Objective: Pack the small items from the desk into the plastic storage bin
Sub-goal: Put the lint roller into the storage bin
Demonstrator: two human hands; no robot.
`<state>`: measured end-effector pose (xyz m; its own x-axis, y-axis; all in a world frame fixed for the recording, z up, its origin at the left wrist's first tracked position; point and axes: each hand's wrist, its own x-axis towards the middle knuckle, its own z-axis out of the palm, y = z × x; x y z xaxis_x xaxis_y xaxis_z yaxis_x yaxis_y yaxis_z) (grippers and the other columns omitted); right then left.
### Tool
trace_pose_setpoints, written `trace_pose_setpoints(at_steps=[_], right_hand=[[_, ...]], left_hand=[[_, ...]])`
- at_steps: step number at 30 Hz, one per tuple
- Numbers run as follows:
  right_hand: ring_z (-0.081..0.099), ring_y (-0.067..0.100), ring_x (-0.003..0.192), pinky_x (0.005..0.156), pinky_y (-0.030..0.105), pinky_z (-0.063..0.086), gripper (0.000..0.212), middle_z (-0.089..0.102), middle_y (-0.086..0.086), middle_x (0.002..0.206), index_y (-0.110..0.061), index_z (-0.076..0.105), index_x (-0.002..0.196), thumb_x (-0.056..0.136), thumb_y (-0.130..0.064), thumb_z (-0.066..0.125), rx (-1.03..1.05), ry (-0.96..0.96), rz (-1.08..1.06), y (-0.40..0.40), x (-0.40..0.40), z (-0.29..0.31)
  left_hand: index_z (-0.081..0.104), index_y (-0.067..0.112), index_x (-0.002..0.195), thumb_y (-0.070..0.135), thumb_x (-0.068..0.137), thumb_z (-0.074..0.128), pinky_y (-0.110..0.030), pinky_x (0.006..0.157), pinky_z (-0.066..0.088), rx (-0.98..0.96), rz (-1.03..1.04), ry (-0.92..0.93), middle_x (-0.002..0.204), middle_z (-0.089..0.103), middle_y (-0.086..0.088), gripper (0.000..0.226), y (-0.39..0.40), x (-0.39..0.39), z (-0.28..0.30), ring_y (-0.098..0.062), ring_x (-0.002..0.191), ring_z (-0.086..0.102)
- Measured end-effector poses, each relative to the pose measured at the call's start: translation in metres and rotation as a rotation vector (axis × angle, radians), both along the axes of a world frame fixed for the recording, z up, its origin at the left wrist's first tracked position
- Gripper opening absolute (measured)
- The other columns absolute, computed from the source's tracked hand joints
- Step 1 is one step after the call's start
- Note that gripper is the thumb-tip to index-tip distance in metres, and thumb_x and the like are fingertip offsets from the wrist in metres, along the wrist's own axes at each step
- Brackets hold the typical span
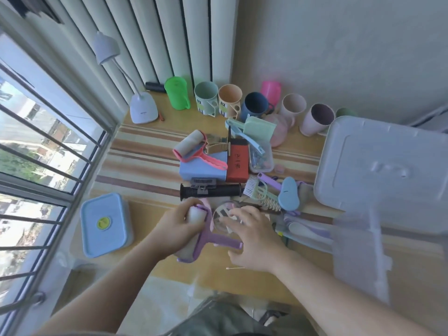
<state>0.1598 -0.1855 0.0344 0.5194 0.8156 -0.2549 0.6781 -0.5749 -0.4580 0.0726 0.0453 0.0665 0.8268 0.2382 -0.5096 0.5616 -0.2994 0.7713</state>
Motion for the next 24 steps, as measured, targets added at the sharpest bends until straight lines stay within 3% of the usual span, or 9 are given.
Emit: trace_pose_setpoints(at_steps=[3, 6, 8, 10, 12, 14, 16, 20, 24], right_hand=[[0.05, 0.026, 0.123, 0.104, 0.048, 0.04, 0.055, 0.063, -0.007, 0.13, -0.032, 0.06, 0.134, 0.084, -0.054, 0.062, 0.039, -0.077, -0.078, 0.007, 0.001, 0.009], [0.065, 0.028, 0.091, 0.08, 0.043, 0.049, 0.043, 0.071, -0.004, 0.092, -0.024, 0.07, 0.125, 0.089, -0.048, 0.07, 0.087, -0.114, -0.163, 0.005, 0.003, 0.017], [0.066, 0.029, 0.083, 0.069, 0.038, 0.047, 0.043, 0.068, -0.002, 0.086, -0.025, 0.07, 0.127, 0.091, -0.048, 0.072, 0.075, -0.084, -0.21, 0.0, 0.006, 0.02], [0.064, 0.029, 0.086, 0.067, 0.039, 0.047, 0.04, 0.064, -0.001, 0.088, -0.031, 0.069, 0.128, 0.093, -0.049, 0.07, 0.055, -0.021, -0.263, -0.008, 0.009, 0.021], [0.061, 0.026, 0.087, 0.066, 0.039, 0.048, 0.028, 0.059, -0.004, 0.09, -0.035, 0.068, 0.118, 0.095, -0.05, 0.068, 0.033, 0.013, -0.33, -0.02, 0.012, 0.019], [0.058, 0.024, 0.085, 0.066, 0.039, 0.051, 0.021, 0.057, -0.006, 0.089, -0.031, 0.065, 0.106, 0.096, -0.049, 0.067, -0.009, 0.004, -0.394, -0.033, 0.016, 0.017], [0.057, 0.023, 0.086, 0.068, 0.04, 0.052, 0.018, 0.057, -0.006, 0.09, -0.029, 0.064, 0.101, 0.095, -0.045, 0.068, -0.032, 0.016, -0.44, -0.046, 0.019, 0.016], [0.059, 0.022, 0.091, 0.071, 0.036, 0.049, 0.017, 0.055, -0.011, 0.091, -0.035, 0.067, 0.11, 0.095, -0.044, 0.067, -0.062, -0.004, -0.43, -0.06, 0.016, 0.015], [0.055, 0.021, 0.082, 0.063, 0.036, 0.042, 0.015, 0.052, -0.006, 0.084, -0.029, 0.063, 0.095, 0.096, -0.044, 0.063, -0.077, -0.015, -0.404, -0.062, 0.007, 0.013]], left_hand=[[0.064, 0.028, 0.1, 0.034, 0.076, 0.06, -0.035, 0.058, 0.055, -0.276, 0.099, 0.004, 0.085, 0.068, -0.004, 0.025, -0.002, 0.022, 0.007, -0.017, 0.07, 0.065], [0.066, 0.028, 0.098, 0.032, 0.077, 0.061, -0.031, 0.058, 0.054, -0.307, 0.127, -0.006, 0.089, 0.066, -0.004, 0.021, -0.013, 0.037, 0.002, -0.013, 0.069, 0.065], [0.067, 0.031, 0.102, 0.034, 0.081, 0.062, -0.032, 0.064, 0.057, -0.334, 0.08, -0.003, 0.093, 0.068, -0.002, 0.023, -0.019, 0.042, -0.004, -0.013, 0.076, 0.067], [0.066, 0.036, 0.115, 0.045, 0.087, 0.059, -0.036, 0.08, 0.059, -0.356, 0.007, -0.006, 0.106, 0.07, 0.006, 0.03, -0.018, 0.042, -0.011, -0.014, 0.094, 0.068], [0.063, 0.043, 0.123, 0.057, 0.091, 0.052, -0.036, 0.094, 0.051, -0.145, -0.018, -0.07, 0.118, 0.067, 0.014, 0.036, -0.009, 0.04, -0.022, -0.01, 0.11, 0.062], [0.057, 0.041, 0.131, 0.058, 0.091, 0.052, -0.038, 0.098, 0.045, 0.327, -0.109, -0.089, 0.128, 0.059, 0.013, 0.044, 0.006, 0.035, -0.036, -0.016, 0.121, 0.053], [0.041, 0.039, 0.149, 0.062, 0.082, 0.06, -0.044, 0.106, 0.043, 0.694, -0.365, 0.013, 0.143, 0.047, 0.003, 0.073, 0.017, 0.027, -0.051, -0.028, 0.132, 0.042], [-0.013, 0.043, 0.157, 0.074, 0.063, 0.067, -0.046, 0.119, 0.028, 0.88, -0.706, 0.143, 0.159, 0.014, -0.004, 0.127, 0.015, 0.004, -0.09, -0.033, 0.144, 0.023], [-0.017, 0.044, 0.156, 0.062, 0.06, 0.083, -0.045, 0.106, 0.045, 0.906, -0.611, 0.137, 0.15, 0.024, -0.006, 0.14, 0.002, -0.003, -0.113, -0.033, 0.13, 0.037]])
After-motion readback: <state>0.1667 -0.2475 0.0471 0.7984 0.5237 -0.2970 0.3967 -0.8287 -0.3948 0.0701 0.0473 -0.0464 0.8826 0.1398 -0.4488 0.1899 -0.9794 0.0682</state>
